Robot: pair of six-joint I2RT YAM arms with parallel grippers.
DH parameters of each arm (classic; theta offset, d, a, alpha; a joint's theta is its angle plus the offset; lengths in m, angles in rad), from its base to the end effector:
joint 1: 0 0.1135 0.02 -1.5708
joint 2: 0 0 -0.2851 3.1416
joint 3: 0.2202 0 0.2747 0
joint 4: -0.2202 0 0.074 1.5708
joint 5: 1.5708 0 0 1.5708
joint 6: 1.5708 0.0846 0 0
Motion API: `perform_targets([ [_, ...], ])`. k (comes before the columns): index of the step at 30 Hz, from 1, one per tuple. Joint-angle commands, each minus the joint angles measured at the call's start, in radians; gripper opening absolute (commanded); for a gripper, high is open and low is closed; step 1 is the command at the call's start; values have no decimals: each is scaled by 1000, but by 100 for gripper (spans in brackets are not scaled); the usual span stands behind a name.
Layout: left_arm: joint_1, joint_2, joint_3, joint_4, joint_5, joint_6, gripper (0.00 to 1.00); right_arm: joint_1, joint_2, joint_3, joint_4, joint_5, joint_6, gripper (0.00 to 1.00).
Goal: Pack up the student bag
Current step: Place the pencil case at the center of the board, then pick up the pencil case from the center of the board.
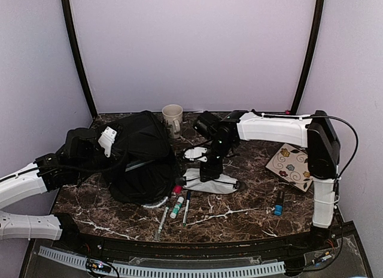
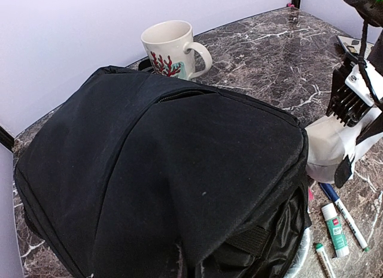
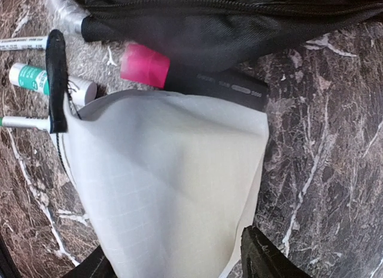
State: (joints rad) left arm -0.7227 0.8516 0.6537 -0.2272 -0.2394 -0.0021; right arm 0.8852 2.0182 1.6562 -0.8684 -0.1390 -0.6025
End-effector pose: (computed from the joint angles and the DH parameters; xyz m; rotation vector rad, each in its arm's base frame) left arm 0.2001 -0.1497 0.2697 0.5556 1.9112 -0.2306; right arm 0.2872 0.3696 0.1830 -1.9292 2.0469 0.2619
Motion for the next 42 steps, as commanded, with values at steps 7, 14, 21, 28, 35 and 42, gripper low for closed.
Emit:
perform_targets([
  [7, -6, -11, 3, 60, 37, 10, 0, -4, -68, -95, 6, -82, 2, 75],
  [14, -4, -10, 3, 61, 36, 8, 0, 100, -190, -395, 347, 178, 66, 100],
  [21, -5, -5, 6, 58, 36, 6, 0, 175, -147, -429, 422, 315, 82, 100],
  [28, -5, -7, 4, 58, 34, 8, 0, 208, -75, -446, 423, 298, 84, 99],
  [35, -5, -4, 3, 58, 34, 12, 0, 200, -19, -436, 405, 254, 97, 81],
  [42, -5, -3, 3, 58, 37, 11, 0, 122, -26, -361, 303, 97, 131, 46],
])
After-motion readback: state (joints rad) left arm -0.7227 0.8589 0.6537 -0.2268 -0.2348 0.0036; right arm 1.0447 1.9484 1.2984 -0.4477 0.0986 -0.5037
